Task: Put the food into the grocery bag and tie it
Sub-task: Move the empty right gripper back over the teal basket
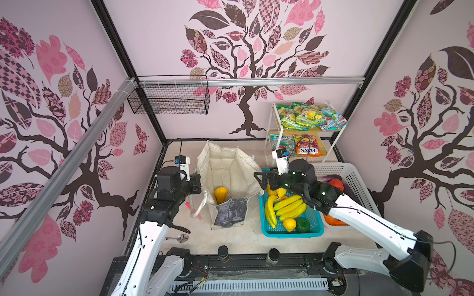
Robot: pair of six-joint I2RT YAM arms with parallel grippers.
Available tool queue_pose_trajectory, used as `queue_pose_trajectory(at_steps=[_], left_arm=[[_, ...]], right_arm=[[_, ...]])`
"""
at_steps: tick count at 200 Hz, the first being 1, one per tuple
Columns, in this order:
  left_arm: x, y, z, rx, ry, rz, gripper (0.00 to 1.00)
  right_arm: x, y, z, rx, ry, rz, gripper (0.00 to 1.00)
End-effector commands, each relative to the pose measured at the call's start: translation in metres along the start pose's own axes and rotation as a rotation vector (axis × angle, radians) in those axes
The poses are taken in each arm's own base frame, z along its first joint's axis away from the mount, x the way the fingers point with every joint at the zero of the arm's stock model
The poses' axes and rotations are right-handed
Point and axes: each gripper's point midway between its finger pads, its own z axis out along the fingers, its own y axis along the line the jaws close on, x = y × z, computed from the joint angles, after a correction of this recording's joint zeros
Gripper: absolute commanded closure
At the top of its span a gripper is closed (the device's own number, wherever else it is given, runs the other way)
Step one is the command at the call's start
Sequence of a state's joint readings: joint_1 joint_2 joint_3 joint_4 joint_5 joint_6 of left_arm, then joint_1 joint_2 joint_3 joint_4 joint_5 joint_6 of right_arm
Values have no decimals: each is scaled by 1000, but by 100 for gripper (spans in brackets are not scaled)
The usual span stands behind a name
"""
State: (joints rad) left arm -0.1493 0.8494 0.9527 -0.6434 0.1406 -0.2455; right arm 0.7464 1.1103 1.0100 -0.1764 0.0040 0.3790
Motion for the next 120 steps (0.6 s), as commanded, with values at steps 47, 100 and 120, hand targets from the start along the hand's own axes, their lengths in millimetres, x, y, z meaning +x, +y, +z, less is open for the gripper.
queue_pose_trajectory(at_steps=[47,100,120], left_arm=[[8,-7,2,21,17,23,100],[9,-6,4,18,23,23,100],[9,-6,4,17,25,24,100]], right_arm=[[17,-31,-67,81,-3,58,3],[48,-74,-50,139,57,180,13],[55,-97,-38,131,54,288,20]])
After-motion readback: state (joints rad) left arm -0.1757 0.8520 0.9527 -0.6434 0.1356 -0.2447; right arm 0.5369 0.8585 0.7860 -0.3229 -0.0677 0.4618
